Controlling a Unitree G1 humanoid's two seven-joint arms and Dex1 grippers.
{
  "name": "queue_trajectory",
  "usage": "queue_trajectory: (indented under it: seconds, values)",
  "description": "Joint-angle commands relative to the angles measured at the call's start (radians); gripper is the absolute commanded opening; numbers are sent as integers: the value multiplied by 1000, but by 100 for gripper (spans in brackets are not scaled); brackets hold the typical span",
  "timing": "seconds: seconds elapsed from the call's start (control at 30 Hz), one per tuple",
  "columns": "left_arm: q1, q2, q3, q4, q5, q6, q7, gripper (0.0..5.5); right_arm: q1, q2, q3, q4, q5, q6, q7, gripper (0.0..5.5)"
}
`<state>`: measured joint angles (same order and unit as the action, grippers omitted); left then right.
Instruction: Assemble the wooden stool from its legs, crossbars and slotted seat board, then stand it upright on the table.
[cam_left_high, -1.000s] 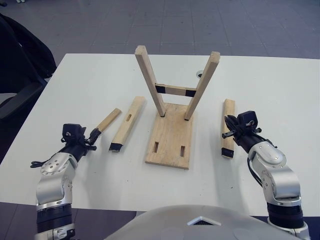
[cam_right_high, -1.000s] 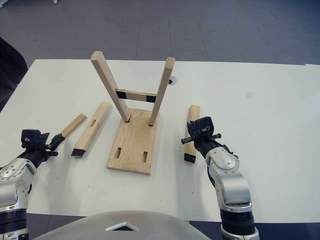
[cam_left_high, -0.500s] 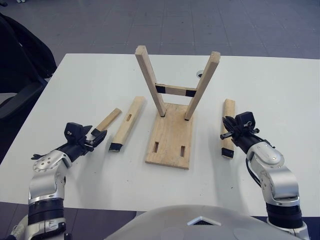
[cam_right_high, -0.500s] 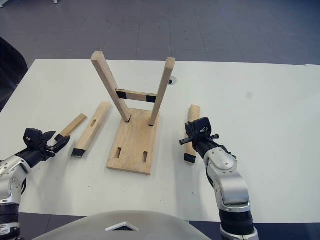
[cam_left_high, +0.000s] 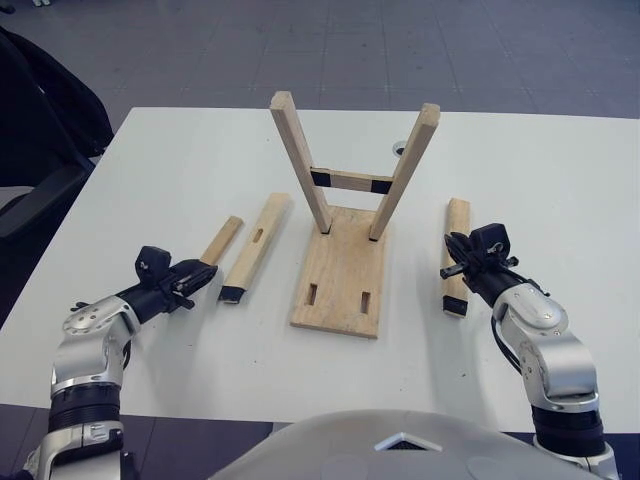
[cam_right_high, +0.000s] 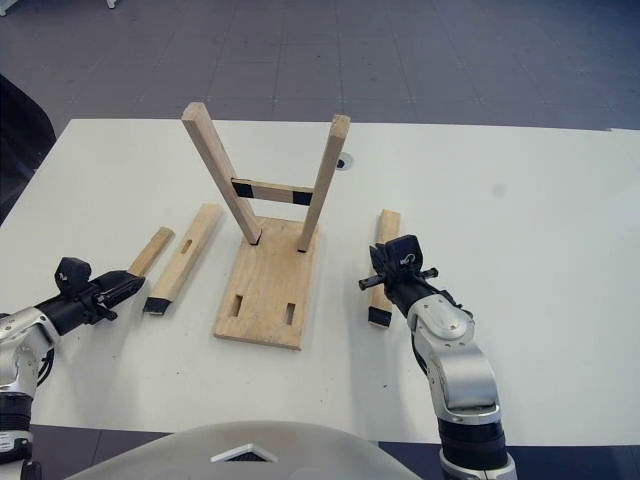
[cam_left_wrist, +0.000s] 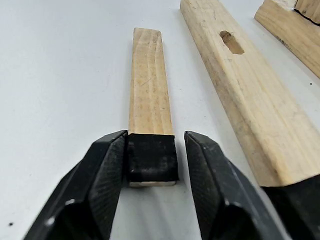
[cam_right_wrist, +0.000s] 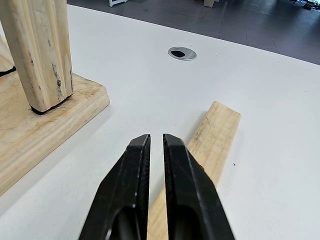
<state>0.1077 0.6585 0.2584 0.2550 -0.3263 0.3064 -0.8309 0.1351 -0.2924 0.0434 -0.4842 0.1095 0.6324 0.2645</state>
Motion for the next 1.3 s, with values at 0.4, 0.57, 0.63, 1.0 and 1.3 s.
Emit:
queue_trajectory:
  seconds: [0.4, 0.57, 0.63, 1.0, 1.3]
  values:
    - [-17, -125, 130, -240, -44, -249, 265, 134, -150, 105, -304, -16, 453, 242, 45, 46]
    - [44, -152, 116, -623, -160, -180, 290, 134, -215, -36, -414, -88, 933, 509, 174, 46]
    - [29, -143, 112, -726, -173, -149, 320, 134, -248, -80, -437, -107, 1121, 542, 146, 79]
    - [-209, -107, -117, -948, -148, 60, 431, 134, -670, -37, -187, 55, 1394, 324, -350, 245]
    - [-195, -146, -240, -925, -6, 21, 441, 134, -776, 187, -149, 190, 1400, 162, -462, 245]
